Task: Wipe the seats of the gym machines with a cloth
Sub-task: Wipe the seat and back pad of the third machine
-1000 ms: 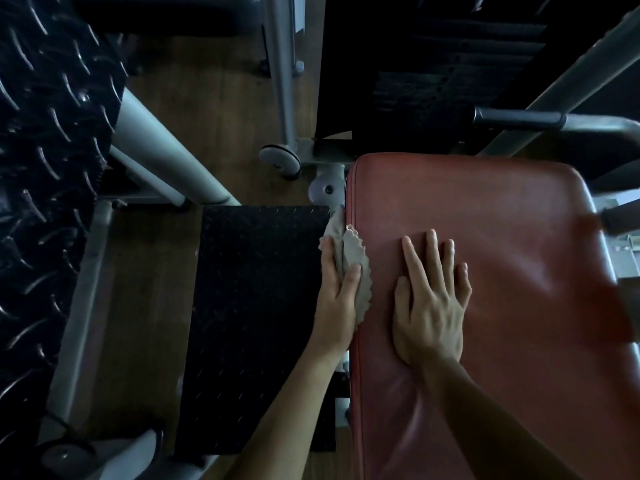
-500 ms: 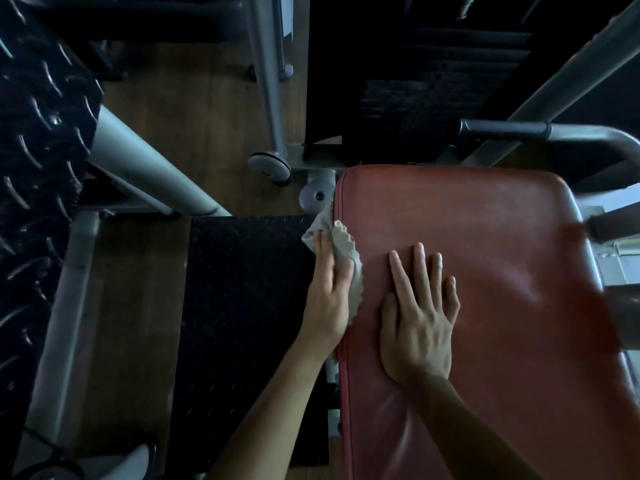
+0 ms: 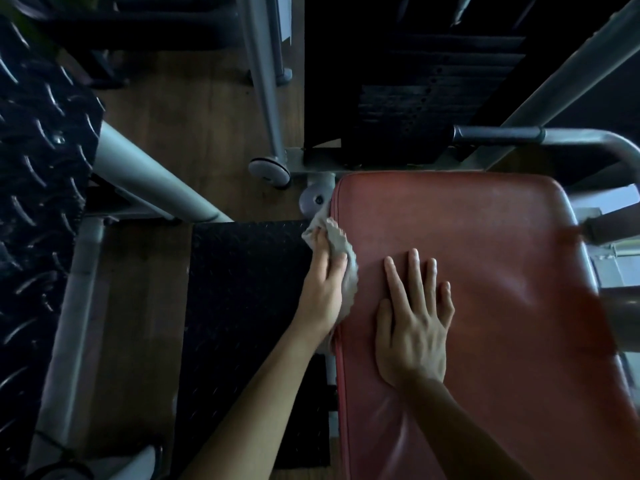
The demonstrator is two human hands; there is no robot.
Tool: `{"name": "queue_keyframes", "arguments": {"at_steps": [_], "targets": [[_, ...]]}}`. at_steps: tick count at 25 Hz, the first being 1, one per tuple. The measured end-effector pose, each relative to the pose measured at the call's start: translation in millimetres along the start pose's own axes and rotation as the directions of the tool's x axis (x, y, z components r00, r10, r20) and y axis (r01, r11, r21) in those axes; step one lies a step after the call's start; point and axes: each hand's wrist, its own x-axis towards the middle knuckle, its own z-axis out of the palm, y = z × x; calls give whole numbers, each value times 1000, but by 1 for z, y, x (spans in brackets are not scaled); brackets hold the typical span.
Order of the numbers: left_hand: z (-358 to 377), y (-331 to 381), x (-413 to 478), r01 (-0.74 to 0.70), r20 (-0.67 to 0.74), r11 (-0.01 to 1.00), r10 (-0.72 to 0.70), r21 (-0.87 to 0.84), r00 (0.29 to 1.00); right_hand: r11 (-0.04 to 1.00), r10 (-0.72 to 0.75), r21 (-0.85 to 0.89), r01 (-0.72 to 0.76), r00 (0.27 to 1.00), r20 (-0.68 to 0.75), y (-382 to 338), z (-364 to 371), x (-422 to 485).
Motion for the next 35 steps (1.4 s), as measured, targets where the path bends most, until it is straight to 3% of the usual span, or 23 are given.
{"name": "queue_keyframes", "arguments": {"at_steps": [5, 12, 16, 19, 22, 26, 28, 35], "targets": [[-4, 29, 76, -30, -41, 999, 31, 25, 999, 1000, 3, -20, -2, 1000, 26, -1, 0, -1], [2, -14, -16, -63, -2, 997, 63, -48, 998, 1000, -1, -7, 1, 1000, 24, 1, 1, -1], [-1, 0, 58, -111, -40, 986, 116, 122, 992, 1000, -4, -1, 4, 1000, 16, 1, 2, -2], [-7, 12, 94, -61, -74, 996, 66, 72, 995, 1000, -9, -1, 9, 1000, 12, 0, 5, -1], [3, 12, 47, 0, -103, 999, -4, -42, 995, 1000, -2, 1, 2, 1000, 5, 0, 5, -1], [5, -12, -35, 33, -48, 999, -35, -34, 998, 1000, 5, -7, -5, 1000, 22, 0, 1, 0], [3, -7, -24, 38, -23, 999, -38, -17, 999, 1000, 11, -10, -11, 1000, 27, 0, 2, -1], [-2, 27, 80, -30, -158, 997, 41, 70, 987, 1000, 2, 1, -2, 999, 41, 2, 4, -1]]}}
